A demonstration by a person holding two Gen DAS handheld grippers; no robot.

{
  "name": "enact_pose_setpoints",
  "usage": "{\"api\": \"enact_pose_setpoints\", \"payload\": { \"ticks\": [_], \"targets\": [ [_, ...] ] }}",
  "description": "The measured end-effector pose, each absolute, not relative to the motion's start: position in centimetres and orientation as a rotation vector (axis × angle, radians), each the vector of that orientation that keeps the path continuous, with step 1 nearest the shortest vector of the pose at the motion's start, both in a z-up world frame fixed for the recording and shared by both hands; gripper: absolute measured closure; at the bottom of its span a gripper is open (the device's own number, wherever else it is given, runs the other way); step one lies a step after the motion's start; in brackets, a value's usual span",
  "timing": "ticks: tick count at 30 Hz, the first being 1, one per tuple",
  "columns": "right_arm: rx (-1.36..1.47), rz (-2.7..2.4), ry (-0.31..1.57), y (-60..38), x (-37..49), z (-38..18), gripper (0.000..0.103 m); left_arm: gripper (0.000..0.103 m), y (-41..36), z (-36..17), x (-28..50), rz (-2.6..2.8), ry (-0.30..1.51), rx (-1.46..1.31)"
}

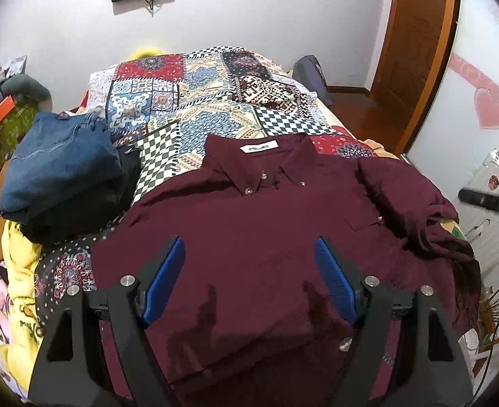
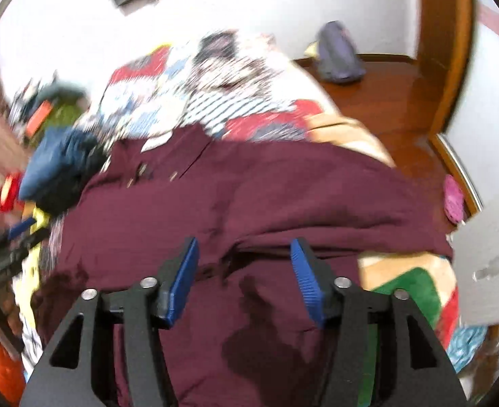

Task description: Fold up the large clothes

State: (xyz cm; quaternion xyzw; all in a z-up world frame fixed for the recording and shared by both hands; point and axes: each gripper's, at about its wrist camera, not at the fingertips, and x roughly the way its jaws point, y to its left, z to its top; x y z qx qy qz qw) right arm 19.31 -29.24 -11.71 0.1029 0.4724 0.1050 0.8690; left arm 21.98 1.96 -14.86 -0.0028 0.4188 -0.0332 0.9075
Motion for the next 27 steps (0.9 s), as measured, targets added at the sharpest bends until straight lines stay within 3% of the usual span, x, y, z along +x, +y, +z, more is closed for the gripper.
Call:
{"api": "enact_pose_setpoints", "payload": {
  "ticks": [15, 20, 21, 23, 27],
  "targets": [
    [0.784, -0.010, 1.168, -40.8, 23.7, -23.4, 0.042, 0.025, -0.1, -15.7, 23.4, -0.082, 0.895, 0.015],
    [0.813, -0.046, 1.136, -41.7, 24.4, -23.4, 0.043, 0.025, 0.1, -16.1, 23.7, -0.067, 0.904, 0.013],
    [0.798, -0.056, 1.128, -41.8, 24.5, -23.1, 0.046, 0.025, 0.2, -16.1, 23.7, -0.063, 0.903, 0.017],
    [0.743, -0.079, 1.132, -41.4, 25.2, -22.7, 0.073, 0.025, 0.3, -16.0, 23.6, -0.059, 0.897, 0.024],
    [0.667, -0.089, 1.085, -41.3, 25.1, -20.5, 0.088, 0.025, 0.6, -15.6, 23.3, -0.062, 0.883, 0.012]
  ]
}}
